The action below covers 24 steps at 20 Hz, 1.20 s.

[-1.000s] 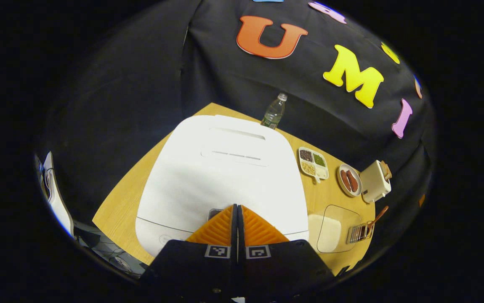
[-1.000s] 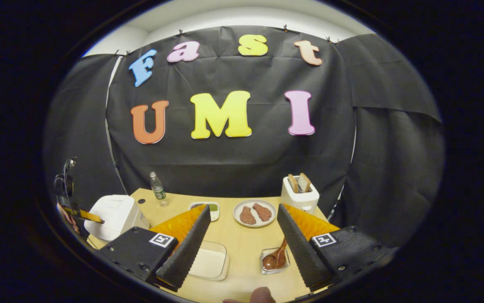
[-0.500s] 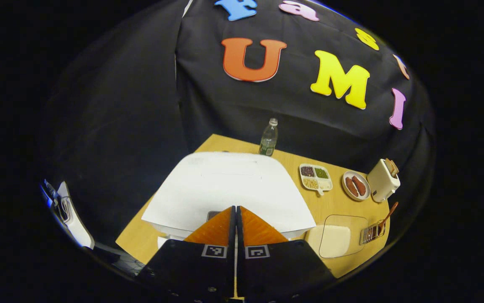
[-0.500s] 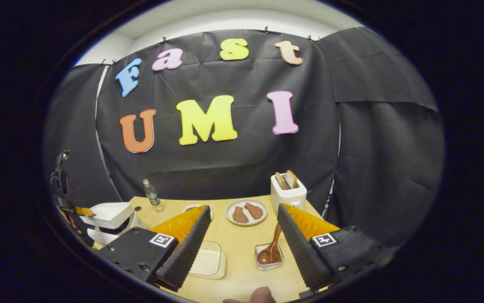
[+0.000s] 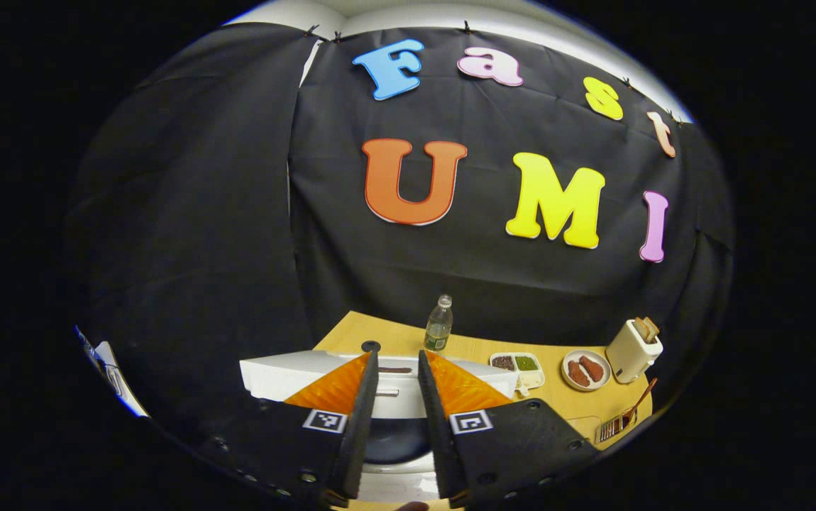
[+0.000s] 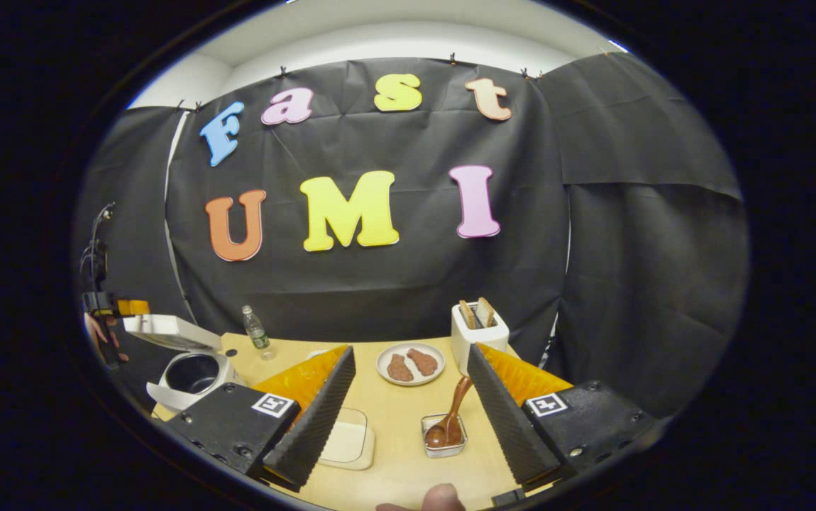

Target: Close the left gripper, press the button to open the rice cooker; take a wooden spoon from the chopstick holder with the right hand, scoop a spoonful of rice and pour it into the rice cooker, then put the wooden spoon back into the chopstick holder.

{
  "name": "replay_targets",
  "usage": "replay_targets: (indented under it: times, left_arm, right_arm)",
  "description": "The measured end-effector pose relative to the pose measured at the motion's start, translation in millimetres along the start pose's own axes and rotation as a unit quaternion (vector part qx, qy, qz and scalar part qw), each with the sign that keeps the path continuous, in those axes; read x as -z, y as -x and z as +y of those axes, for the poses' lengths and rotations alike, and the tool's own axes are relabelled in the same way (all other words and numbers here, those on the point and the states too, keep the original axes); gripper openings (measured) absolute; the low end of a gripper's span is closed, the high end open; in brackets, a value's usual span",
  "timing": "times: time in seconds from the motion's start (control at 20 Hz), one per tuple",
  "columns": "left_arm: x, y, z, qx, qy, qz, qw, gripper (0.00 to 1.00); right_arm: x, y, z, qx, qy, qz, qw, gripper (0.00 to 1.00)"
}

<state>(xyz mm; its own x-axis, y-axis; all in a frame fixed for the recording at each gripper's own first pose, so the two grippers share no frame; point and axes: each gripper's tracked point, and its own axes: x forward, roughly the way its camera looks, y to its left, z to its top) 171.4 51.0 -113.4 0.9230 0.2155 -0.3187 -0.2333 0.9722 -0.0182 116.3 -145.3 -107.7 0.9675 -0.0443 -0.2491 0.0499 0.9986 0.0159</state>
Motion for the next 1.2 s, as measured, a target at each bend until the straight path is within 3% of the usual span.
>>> replay_targets:
  times: [0.15,0.2,0.25,0.8,1.2]
  left_arm:
    - [-14,16,-3,0.001,-0.009,-0.034,0.999,0.74]
    - [-18,24,-3,-0.001,-0.014,-0.042,0.999,0.68]
    - [-20,31,-5,0.0,-0.019,-0.048,0.999,0.93]
    - [-9,114,-32,0.02,-0.021,-0.099,0.995,0.94]
    - [6,151,-60,0.041,-0.014,-0.107,0.993,0.95]
  right_arm:
    - [-1,3,2,-0.001,0.0,-0.002,1.0,1.0]
    - [0,4,3,-0.003,-0.003,-0.001,1.0,1.0]
    - [0,7,5,-0.004,-0.004,-0.001,1.0,1.0]
    - [5,12,14,-0.033,-0.01,-0.001,0.999,1.0]
    - [35,-18,-27,-0.011,-0.01,0.035,0.999,1.0]
